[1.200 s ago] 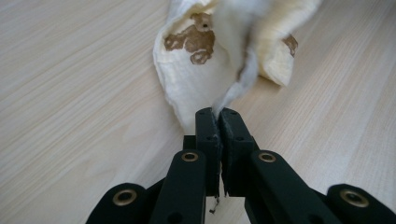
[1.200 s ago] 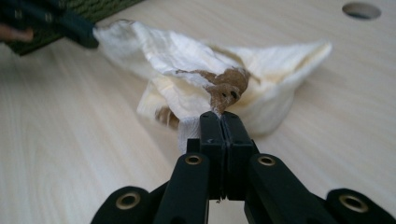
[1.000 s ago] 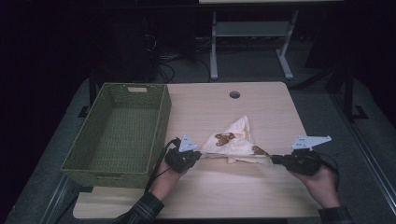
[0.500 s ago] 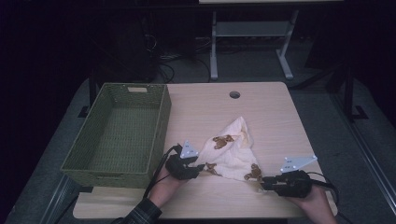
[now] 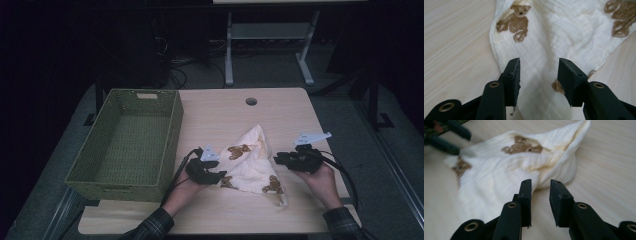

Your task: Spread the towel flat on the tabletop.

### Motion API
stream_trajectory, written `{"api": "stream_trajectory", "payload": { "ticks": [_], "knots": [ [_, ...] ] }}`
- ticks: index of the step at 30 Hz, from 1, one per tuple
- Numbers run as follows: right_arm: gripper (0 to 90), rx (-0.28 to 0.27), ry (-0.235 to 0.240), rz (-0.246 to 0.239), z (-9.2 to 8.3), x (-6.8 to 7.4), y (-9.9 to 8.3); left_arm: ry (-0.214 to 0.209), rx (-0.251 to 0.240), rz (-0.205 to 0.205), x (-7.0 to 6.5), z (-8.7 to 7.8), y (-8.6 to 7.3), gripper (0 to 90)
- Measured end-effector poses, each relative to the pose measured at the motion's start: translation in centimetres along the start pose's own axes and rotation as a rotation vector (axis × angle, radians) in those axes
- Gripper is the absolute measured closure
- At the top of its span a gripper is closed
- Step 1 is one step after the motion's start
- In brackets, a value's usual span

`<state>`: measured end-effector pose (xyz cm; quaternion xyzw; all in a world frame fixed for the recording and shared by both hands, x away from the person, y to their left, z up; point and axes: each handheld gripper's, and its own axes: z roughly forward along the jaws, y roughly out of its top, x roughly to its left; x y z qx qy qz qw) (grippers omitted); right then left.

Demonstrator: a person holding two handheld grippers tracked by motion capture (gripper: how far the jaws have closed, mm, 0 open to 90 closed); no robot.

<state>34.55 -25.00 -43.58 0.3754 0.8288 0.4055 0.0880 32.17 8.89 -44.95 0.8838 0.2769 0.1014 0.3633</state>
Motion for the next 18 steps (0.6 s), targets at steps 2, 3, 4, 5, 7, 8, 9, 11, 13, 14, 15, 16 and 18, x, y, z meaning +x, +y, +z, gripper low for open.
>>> {"api": "stream_trajectory", "payload": {
  "ticks": [2,3,4,5,7,8,9,11,13,14,15,16,18],
  "knots": [
    [72.3,0.0,-0.011,0.009,1.1,-0.4,0.8,-0.001,0.014,0.008,0.0,0.3,-0.2,53.9],
    [72.3,0.006,-0.022,0.01,1.6,-0.6,1.2,-0.001,0.016,0.012,0.0,0.3,-0.3,54.0],
    [71.5,0.007,-0.031,0.015,2.4,-1.0,1.7,0.0,0.021,0.015,-0.1,0.4,-0.3,54.6],
    [71.5,0.007,-0.031,0.015,2.4,-1.0,1.7,0.0,0.021,0.015,-0.1,0.4,-0.3,54.6],
    [71.3,0.021,-0.046,0.033,3.2,-1.2,2.2,0.005,0.025,0.019,-0.1,0.5,-0.4,54.9],
    [71.3,0.036,-0.057,0.048,3.9,-1.4,2.5,0.005,0.029,0.017,-0.1,0.6,-0.5,55.5],
    [71.3,0.036,-0.057,0.048,3.9,-1.4,2.5,0.008,0.034,0.018,-0.1,0.7,-0.6,55.5],
    [71.5,0.068,-0.071,0.056,4.6,-1.6,2.6,0.013,0.046,0.022,-0.1,0.8,-0.7,55.8],
    [77.6,0.098,-0.083,0.065,5.2,-1.7,2.5,0.017,0.058,0.031,-0.2,0.9,-0.7,56.4],
    [86.3,0.115,-0.082,0.054,5.5,-1.6,2.3,0.021,0.068,0.034,-0.3,1.0,-0.8,57.3],
    [86.3,0.115,-0.082,0.054,5.5,-1.6,2.3,0.021,0.068,0.034,-0.3,1.0,-0.8,57.8],
    [87.3,0.118,-0.09,0.041,5.4,-1.5,2.2,0.019,0.065,0.028,-0.3,1.0,-0.8,57.8],
    [88.1,0.11,-0.1,0.033,5.1,-1.6,2.5,0.02,0.064,0.025,-0.3,1.0,-0.9,58.2]
  ]
}}
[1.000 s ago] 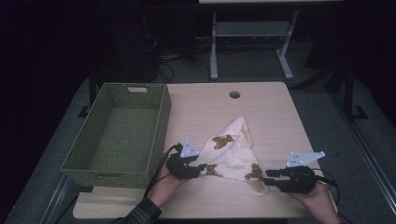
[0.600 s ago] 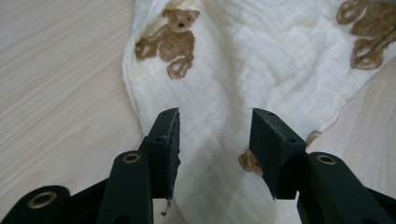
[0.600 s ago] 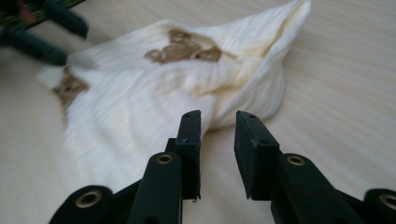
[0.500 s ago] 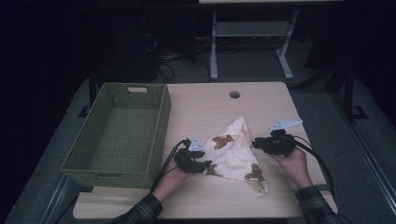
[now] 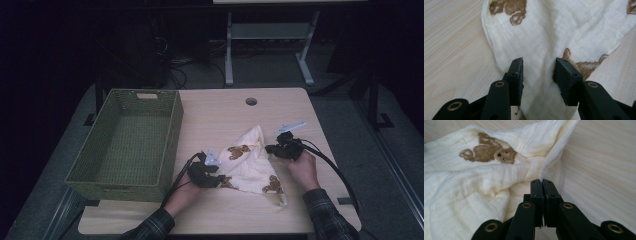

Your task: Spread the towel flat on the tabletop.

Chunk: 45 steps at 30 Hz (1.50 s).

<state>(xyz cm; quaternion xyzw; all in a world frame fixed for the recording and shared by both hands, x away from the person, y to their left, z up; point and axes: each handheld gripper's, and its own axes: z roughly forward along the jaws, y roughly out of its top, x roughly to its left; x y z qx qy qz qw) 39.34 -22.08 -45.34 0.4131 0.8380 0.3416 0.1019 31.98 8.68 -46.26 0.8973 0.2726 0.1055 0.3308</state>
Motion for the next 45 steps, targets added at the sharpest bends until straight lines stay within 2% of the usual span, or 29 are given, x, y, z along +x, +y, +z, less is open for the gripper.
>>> {"api": "stream_trajectory", "payload": {
  "ticks": [3,4,5,9,12,13,16,18,21,28,34,42,45],
  "knots": [
    [88.3,-0.027,-0.022,-0.004,-0.8,-0.6,0.6,0.0,0.002,-0.001,0.0,-0.1,0.0,58.7],
    [88.4,-0.046,-0.043,-0.011,-1.6,-1.2,1.1,0.001,0.004,0.0,0.0,-0.1,0.0,59.1],
    [88.4,-0.046,-0.043,-0.011,-1.6,-1.2,1.1,0.0,0.003,-0.004,0.0,-0.1,-0.1,59.1],
    [88.5,-0.079,-0.092,-0.019,-2.9,-2.7,2.6,-0.001,-0.004,-0.011,0.0,-0.1,-0.1,59.3],
    [88.6,-0.082,-0.145,-0.03,-3.4,-3.9,3.7,-0.002,0.001,-0.014,0.0,-0.2,-0.1,59.4],
    [88.5,-0.081,-0.178,-0.034,-3.5,-4.4,4.0,-0.002,0.001,-0.015,0.1,-0.2,-0.1,59.5],
    [87.5,-0.091,-0.241,-0.024,-3.4,-5.4,4.4,-0.001,0.003,-0.014,0.1,-0.2,-0.1,59.5],
    [79.7,-0.087,-0.232,-0.004,-3.3,-5.8,4.1,-0.001,0.001,-0.015,0.0,-0.2,-0.2,59.5],
    [75.4,-0.097,-0.214,-0.004,-3.4,-5.6,3.4,-0.002,-0.002,-0.014,0.1,-0.2,-0.2,59.5],
    [72.2,-0.067,-0.119,-0.004,-3.2,-3.5,-0.5,-0.002,0.009,-0.009,0.1,-0.2,-0.2,59.5],
    [72.1,-0.04,-0.055,-0.004,-2.6,-1.7,-3.0,-0.002,0.009,-0.01,0.1,-0.2,-0.2,59.5],
    [67.0,-0.015,-0.009,-0.007,-1.6,-0.9,-3.5,-0.004,0.01,-0.012,0.1,-0.2,-0.2,59.5],
    [71.9,-0.008,-0.017,-0.018,-1.4,-0.7,-3.6,-0.004,0.01,-0.013,0.1,-0.2,-0.2,59.5]
  ]
}}
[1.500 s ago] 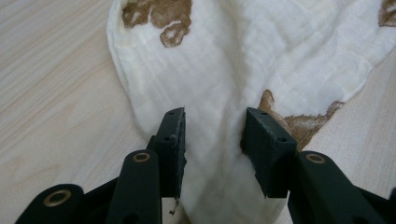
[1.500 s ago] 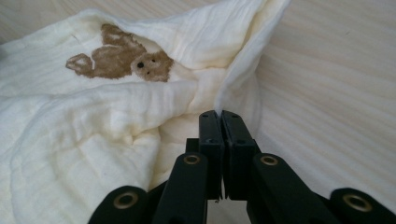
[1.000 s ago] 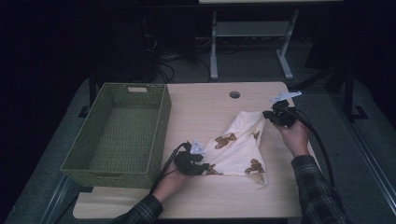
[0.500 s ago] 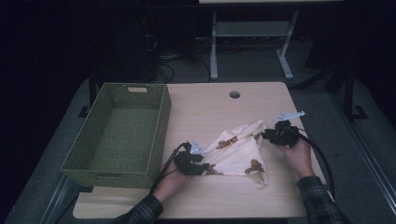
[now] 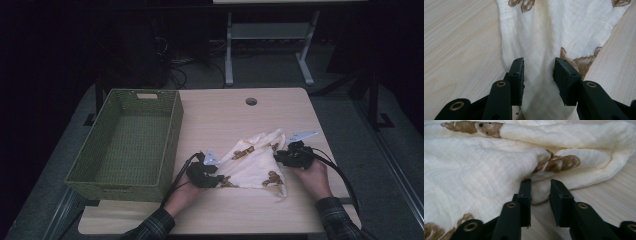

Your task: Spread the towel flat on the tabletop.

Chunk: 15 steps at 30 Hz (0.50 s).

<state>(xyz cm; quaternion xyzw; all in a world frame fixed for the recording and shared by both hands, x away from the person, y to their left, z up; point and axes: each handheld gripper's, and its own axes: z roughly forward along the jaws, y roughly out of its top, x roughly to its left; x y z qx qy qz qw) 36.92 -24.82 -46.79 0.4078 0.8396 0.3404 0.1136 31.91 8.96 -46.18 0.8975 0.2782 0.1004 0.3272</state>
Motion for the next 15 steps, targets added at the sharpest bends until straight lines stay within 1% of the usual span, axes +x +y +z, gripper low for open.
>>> {"api": "stream_trajectory", "payload": {
  "ticks": [2,3,5,6,8,10,11,12,14,15],
  "knots": [
    [82.5,0.001,-0.005,-0.025,0.0,0.1,0.0,0.0,0.0,0.0,0.0,0.0,0.0,59.5],
    [84.6,0.001,-0.01,-0.025,-0.1,0.1,-0.1,0.001,0.0,0.0,0.0,0.0,0.0,59.5],
    [86.1,0.002,-0.007,-0.02,-0.1,0.0,-0.1,0.001,0.001,-0.001,0.0,0.0,0.0,59.5],
    [86.3,0.0,-0.01,-0.027,-0.1,-0.1,-0.1,0.001,0.001,-0.001,0.0,0.0,0.0,59.5],
    [86.5,0.005,-0.016,-0.019,-0.3,-0.2,-0.1,0.0,0.001,-0.001,0.0,0.0,0.0,59.5],
    [86.5,-0.009,-0.031,-0.019,-0.7,-0.6,0.0,-0.003,0.001,-0.001,0.0,0.0,0.0,59.1],
    [86.5,-0.015,-0.035,-0.01,-0.9,-0.8,0.1,-0.006,0.003,-0.002,0.1,0.0,0.0,58.1],
    [86.5,-0.018,-0.041,-0.013,-1.1,-1.0,0.2,-0.006,0.003,-0.003,0.1,0.0,0.1,56.8],
    [86.4,-0.026,-0.06,-0.004,-1.7,-1.6,0.3,-0.015,-0.011,-0.018,0.2,-0.2,0.3,54.5],
    [86.5,-0.03,-0.066,0.0,-2.0,-1.9,0.4,-0.014,-0.017,-0.018,0.2,-0.3,0.5,53.5]
  ]
}}
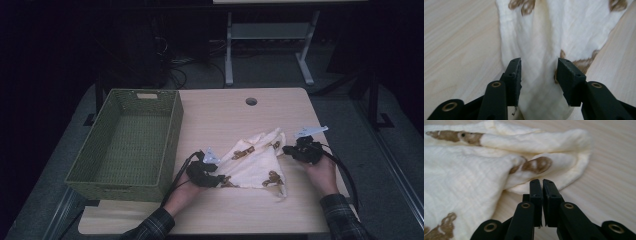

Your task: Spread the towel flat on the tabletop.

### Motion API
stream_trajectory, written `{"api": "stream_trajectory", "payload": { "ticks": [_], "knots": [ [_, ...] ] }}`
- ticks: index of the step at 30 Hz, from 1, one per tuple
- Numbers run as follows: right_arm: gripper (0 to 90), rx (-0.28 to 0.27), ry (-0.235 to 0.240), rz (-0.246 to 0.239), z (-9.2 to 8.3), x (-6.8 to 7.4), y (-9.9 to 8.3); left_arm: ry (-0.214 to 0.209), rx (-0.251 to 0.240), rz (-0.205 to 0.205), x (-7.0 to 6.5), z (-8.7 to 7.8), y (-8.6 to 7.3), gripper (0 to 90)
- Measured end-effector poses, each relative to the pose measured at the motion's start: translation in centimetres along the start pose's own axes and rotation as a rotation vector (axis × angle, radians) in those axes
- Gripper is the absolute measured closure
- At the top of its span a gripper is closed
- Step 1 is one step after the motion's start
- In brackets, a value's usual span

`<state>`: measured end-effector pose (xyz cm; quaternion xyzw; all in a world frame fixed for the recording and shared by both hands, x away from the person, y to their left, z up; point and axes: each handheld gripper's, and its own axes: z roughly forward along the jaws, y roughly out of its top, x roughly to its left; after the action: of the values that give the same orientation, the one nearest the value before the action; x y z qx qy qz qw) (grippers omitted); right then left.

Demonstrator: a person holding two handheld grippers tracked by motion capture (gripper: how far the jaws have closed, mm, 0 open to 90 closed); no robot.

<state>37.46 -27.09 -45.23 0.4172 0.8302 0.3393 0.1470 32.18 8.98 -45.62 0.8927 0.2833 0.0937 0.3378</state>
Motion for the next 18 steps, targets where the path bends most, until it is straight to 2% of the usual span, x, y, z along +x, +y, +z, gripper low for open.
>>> {"api": "stream_trajectory", "payload": {
  "ticks": [3,7,10,14,18],
  "knots": [
    [86.4,-0.007,-0.019,0.009,-0.6,-0.9,0.2,0.006,-0.037,-0.013,0.1,-0.6,0.7,53.1],
    [86.4,-0.012,-0.044,0.015,-1.1,-2.0,0.5,0.0,-0.059,-0.025,0.6,-0.8,1.8,53.4],
    [86.4,-0.026,-0.051,0.025,-1.4,-2.7,0.7,-0.003,-0.068,-0.016,0.8,-0.7,2.8,55.0],
    [86.3,-0.029,-0.052,0.019,-1.5,-3.0,0.8,-0.005,-0.089,0.004,1.4,-0.2,4.5,57.8],
    [86.3,-0.043,-0.042,0.033,-1.4,-2.9,0.4,-0.015,-0.095,0.016,2.3,1.1,6.4,60.1]
  ]
}}
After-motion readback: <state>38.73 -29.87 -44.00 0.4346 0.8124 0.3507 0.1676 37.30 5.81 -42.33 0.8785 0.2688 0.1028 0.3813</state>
